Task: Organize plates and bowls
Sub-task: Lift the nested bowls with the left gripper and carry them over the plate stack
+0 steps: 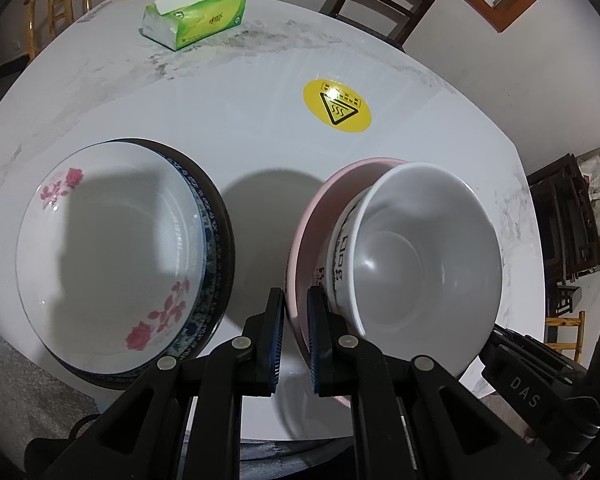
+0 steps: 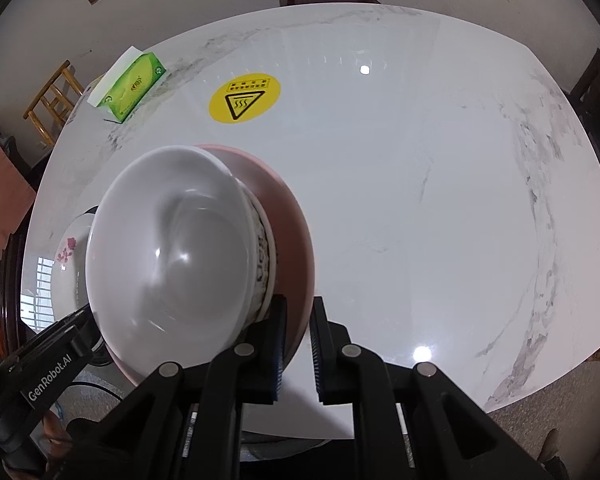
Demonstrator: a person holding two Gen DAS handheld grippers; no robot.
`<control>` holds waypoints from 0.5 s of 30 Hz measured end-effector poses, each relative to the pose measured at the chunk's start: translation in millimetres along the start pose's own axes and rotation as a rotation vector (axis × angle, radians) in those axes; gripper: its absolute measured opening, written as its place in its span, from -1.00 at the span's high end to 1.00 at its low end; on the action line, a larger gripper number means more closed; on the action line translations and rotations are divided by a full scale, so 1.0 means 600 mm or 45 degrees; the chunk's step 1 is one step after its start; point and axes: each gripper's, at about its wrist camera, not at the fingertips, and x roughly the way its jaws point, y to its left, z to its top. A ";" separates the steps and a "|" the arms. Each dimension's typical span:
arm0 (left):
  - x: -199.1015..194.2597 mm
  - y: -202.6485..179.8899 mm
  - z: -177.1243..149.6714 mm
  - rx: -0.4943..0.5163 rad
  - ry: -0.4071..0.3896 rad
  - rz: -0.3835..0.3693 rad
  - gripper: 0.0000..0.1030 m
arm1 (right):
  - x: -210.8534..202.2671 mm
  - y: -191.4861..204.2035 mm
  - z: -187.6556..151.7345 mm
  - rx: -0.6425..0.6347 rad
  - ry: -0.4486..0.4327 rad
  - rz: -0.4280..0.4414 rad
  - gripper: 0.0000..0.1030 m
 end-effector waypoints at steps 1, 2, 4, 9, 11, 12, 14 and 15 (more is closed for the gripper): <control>-0.002 0.001 0.002 0.002 0.000 0.002 0.85 | -0.002 0.003 0.001 -0.003 0.002 0.000 0.77; -0.004 0.002 0.004 0.000 0.000 0.003 0.85 | -0.003 0.006 0.003 -0.005 0.006 0.003 0.77; -0.010 0.004 0.008 -0.004 0.000 0.003 0.85 | -0.007 0.011 0.006 -0.011 0.009 0.009 0.77; -0.030 0.012 0.016 -0.006 -0.017 0.007 0.85 | -0.026 0.030 0.013 -0.043 -0.011 0.004 0.77; -0.041 0.016 0.021 -0.003 -0.032 0.011 0.85 | -0.034 0.039 0.018 -0.055 -0.020 0.008 0.77; -0.047 0.018 0.023 -0.005 -0.040 0.013 0.85 | -0.039 0.044 0.020 -0.061 -0.025 0.010 0.77; -0.059 0.026 0.028 -0.010 -0.054 0.019 0.85 | -0.047 0.053 0.023 -0.079 -0.036 0.013 0.77; -0.065 0.029 0.030 -0.014 -0.061 0.022 0.85 | -0.050 0.060 0.025 -0.086 -0.040 0.016 0.77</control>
